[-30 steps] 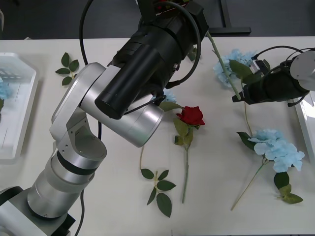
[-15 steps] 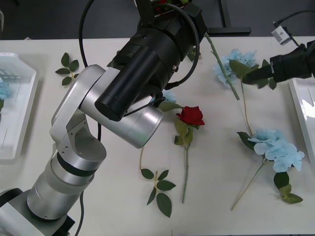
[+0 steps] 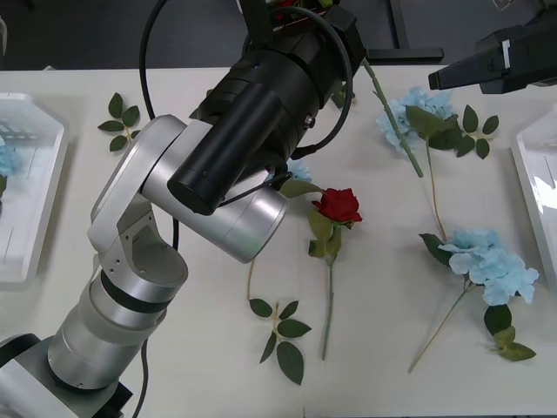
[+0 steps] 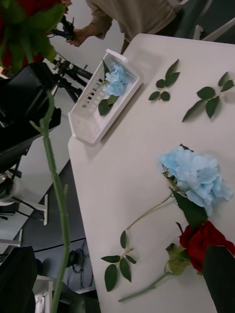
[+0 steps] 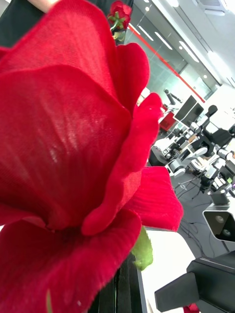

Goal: Place the red flowers into the right box and the blue flowers into the left box. If a person shows an open palm, hand one flower to the person first, then continue sorting.

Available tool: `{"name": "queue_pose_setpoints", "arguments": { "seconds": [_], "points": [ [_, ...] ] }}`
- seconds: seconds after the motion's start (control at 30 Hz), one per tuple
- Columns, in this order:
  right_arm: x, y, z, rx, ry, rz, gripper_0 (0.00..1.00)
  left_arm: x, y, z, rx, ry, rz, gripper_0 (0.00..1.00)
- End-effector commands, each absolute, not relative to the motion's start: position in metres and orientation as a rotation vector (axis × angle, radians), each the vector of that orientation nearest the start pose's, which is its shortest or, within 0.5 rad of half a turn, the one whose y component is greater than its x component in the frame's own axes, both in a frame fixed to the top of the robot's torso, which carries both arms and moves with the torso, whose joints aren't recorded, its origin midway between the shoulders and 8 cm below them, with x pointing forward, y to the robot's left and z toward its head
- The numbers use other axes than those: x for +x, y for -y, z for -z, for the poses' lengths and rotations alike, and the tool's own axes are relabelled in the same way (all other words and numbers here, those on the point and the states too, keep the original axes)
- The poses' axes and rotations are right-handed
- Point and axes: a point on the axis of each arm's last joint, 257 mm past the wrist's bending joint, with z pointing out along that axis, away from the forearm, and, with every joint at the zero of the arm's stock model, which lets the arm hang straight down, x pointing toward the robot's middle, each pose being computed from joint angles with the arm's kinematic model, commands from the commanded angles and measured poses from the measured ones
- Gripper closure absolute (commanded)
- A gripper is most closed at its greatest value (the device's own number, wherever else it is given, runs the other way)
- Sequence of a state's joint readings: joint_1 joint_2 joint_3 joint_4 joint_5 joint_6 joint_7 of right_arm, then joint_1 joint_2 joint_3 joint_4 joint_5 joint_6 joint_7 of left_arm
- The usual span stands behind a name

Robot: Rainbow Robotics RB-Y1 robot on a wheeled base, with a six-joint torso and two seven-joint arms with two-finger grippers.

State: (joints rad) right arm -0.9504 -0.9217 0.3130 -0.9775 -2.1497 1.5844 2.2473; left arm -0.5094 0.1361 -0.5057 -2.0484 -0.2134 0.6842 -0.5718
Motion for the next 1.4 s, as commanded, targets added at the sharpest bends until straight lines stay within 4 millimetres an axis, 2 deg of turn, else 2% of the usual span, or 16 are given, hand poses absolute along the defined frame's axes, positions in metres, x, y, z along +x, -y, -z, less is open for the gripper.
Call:
{"name": "queue_pose_setpoints", "arguments": {
  "seconds": [0.03, 0.23, 0.5, 0.73, 0.83, 0.9, 0.93, 1.0, 1.07, 1.4],
  "points": [
    [0.469, 0.17, -0.015, -1.027, -1.97, -1.278, 0.02, 0.49, 0.068, -0.066, 0.019, -1.401, 0.889, 1.0],
    [0.452, 0.154, -0.009, -1.058, -1.998, -1.313, 0.02, 0.49, 0.068, -0.066, 0.019, -1.401, 0.889, 1.0],
    [0.433, 0.128, 0.018, -1.071, -2.002, -1.316, 0.02, 0.49, 0.068, -0.066, 0.019, -1.401, 0.889, 1.0],
    [0.431, 0.118, 0.039, -1.073, -2.035, -1.273, 0.08, 0.49, 0.068, -0.066, 0.019, -1.401, 0.889, 1.0],
    [0.432, 0.116, 0.046, -1.064, -2.056, -1.271, 0.23, 0.49, 0.068, -0.066, 0.019, -1.401, 0.889, 1.0],
    [0.434, 0.113, 0.051, -1.051, -2.07, -1.267, 0.5, 0.49, 0.068, -0.066, 0.019, -1.401, 0.889, 1.0],
    [0.435, 0.112, 0.052, -1.045, -2.073, -1.267, 0.59, 0.49, 0.068, -0.066, 0.019, -1.401, 0.889, 1.0],
    [0.437, 0.108, 0.056, -1.024, -2.083, -1.267, 0.9, 0.49, 0.068, -0.066, 0.019, -1.401, 0.889, 1.0],
    [0.439, 0.106, 0.057, -1.01, -2.086, -1.271, 1.0, 0.49, 0.068, -0.066, 0.019, -1.401, 0.889, 1.0],
    [0.442, 0.105, 0.056, -0.962, -2.106, -1.284, 1.0, 0.49, 0.068, -0.066, 0.019, -1.401, 0.889, 1.0]
  ]
}}
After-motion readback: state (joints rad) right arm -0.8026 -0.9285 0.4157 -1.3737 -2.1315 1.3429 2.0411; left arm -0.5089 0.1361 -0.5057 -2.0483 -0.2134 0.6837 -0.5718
